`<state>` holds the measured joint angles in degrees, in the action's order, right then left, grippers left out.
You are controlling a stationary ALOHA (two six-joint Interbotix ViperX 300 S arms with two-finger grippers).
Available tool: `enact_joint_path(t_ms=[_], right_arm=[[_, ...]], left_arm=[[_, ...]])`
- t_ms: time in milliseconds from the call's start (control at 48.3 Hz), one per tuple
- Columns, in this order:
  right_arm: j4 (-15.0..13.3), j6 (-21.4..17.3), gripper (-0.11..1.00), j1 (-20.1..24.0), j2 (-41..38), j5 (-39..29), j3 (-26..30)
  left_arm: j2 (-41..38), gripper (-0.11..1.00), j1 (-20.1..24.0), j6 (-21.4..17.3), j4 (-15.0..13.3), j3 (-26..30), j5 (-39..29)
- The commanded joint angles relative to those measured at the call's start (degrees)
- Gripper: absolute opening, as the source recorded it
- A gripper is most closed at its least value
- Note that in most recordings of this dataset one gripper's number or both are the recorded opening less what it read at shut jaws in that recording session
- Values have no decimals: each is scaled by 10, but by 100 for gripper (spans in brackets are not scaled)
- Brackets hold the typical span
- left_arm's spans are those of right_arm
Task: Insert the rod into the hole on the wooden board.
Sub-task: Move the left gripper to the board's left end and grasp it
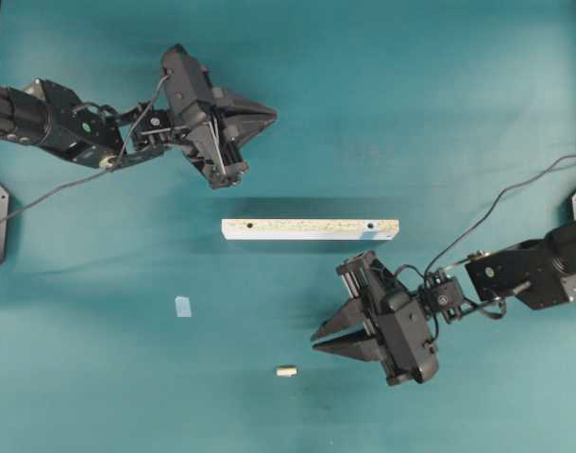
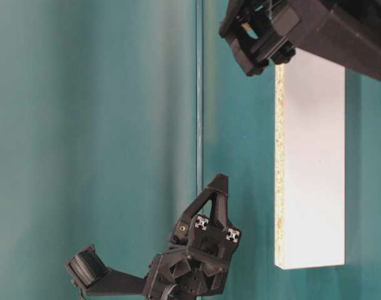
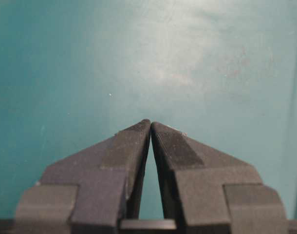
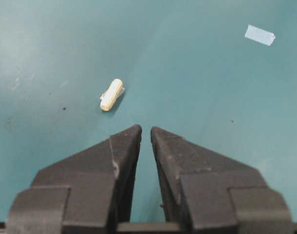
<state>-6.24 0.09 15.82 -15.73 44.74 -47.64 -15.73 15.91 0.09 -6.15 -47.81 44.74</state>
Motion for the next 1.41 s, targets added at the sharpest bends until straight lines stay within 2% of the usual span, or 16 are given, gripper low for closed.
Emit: enact_joint_path(t_ms=[0,41,103,186,455,600,662,724,890,952,1014,1159,1242,1283,1387], right_arm=[[-3,-8,24,5,14,3,11],[-3,-9,22,4,20,-8,14],[-2,-9,9,5,30,-30,18],[-2,-9,0,5,50,-69,25],[-2,-13,-1,10,127,-168,23],[-3,-46,0,13,132,-206,22],[-3,-63,0,13,133,-214,22],[-4,-76,0,14,132,-218,23],[-9,-82,0,15,132,-221,25],[-9,-83,6,15,132,-221,25],[-9,-83,18,15,132,-227,27],[-8,-91,62,15,137,-276,41],[-8,-100,84,15,142,-316,55],[-8,-105,88,15,146,-338,63],[-7,-113,87,15,151,-393,82]], left_arm=[[23,24,-12,-4,21,15,-25],[28,22,-13,-7,21,17,-43],[37,10,-15,-11,23,18,-62],[48,9,-18,-11,23,18,-66],[109,9,-40,-11,23,18,-117],[126,11,-54,-11,23,22,-167],[127,22,-58,-10,23,25,-185],[131,41,-63,-10,24,30,-200],[131,82,-77,-11,23,41,-213],[132,86,-82,-10,24,45,-217],[133,88,-86,-8,23,48,-225],[141,98,-98,-9,24,63,-274],[148,100,-102,-11,25,68,-309],[151,100,-104,-11,25,68,-320],[161,100,-110,-14,25,63,-333]])
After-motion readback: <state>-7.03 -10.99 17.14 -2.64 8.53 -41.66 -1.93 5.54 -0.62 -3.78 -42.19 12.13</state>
